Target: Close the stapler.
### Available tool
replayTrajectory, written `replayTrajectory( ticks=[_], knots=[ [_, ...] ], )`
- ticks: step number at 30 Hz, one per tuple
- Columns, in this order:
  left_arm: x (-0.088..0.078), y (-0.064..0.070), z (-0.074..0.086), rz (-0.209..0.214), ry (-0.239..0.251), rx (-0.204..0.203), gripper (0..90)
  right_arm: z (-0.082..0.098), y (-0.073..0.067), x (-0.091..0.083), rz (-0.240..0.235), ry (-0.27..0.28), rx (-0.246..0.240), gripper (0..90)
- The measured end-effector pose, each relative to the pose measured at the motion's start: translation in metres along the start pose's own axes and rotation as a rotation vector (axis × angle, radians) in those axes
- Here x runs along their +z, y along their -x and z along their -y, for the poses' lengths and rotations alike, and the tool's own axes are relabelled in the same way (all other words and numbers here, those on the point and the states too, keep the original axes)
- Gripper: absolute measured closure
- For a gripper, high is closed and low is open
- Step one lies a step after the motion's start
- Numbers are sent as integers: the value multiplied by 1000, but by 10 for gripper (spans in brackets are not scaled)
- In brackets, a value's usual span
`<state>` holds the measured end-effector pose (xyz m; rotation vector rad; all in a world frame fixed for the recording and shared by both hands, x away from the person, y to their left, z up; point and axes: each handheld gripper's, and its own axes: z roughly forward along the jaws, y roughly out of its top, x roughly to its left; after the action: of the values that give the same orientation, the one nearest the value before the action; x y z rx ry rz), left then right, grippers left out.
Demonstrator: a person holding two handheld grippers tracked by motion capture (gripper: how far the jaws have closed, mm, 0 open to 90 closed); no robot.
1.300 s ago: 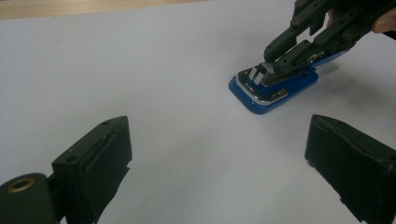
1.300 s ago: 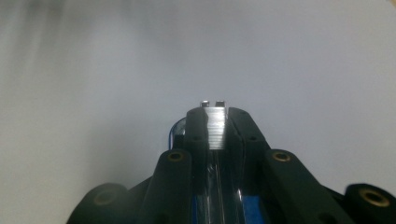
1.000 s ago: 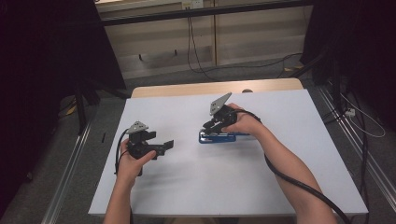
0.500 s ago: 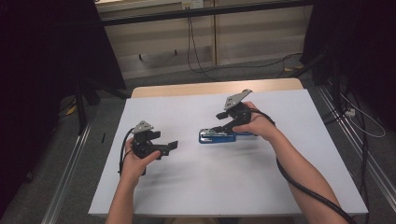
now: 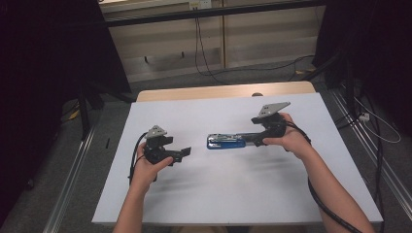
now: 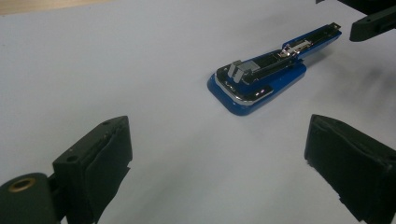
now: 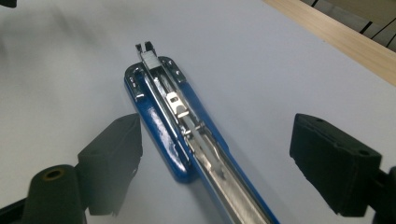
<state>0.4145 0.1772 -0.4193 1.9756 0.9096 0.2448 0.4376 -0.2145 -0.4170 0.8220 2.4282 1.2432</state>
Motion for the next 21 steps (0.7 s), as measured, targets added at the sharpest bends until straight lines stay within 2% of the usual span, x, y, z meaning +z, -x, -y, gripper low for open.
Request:
replayTrajectory(
  ticks=[3,7,13,15,16,18,21],
  knots=[
    [1,2,-1,1,10,1,79,8,-3,-9,50,4,13,162],
    [4,3,-2,0,9,4,83,19,-7,-17,96,20,57,145],
    [7,3,-3,-8,30,-8,108,35,-11,-29,201,30,120,137],
    [9,4,-4,-11,37,-20,129,41,-11,-33,216,45,148,137],
    [10,4,-4,-12,32,-11,150,44,-11,-35,214,48,165,139],
    [12,5,-4,-28,38,-6,211,47,-11,-41,245,48,182,205],
    [14,5,-5,-44,52,-25,304,52,-10,-51,280,75,259,278]
  ],
)
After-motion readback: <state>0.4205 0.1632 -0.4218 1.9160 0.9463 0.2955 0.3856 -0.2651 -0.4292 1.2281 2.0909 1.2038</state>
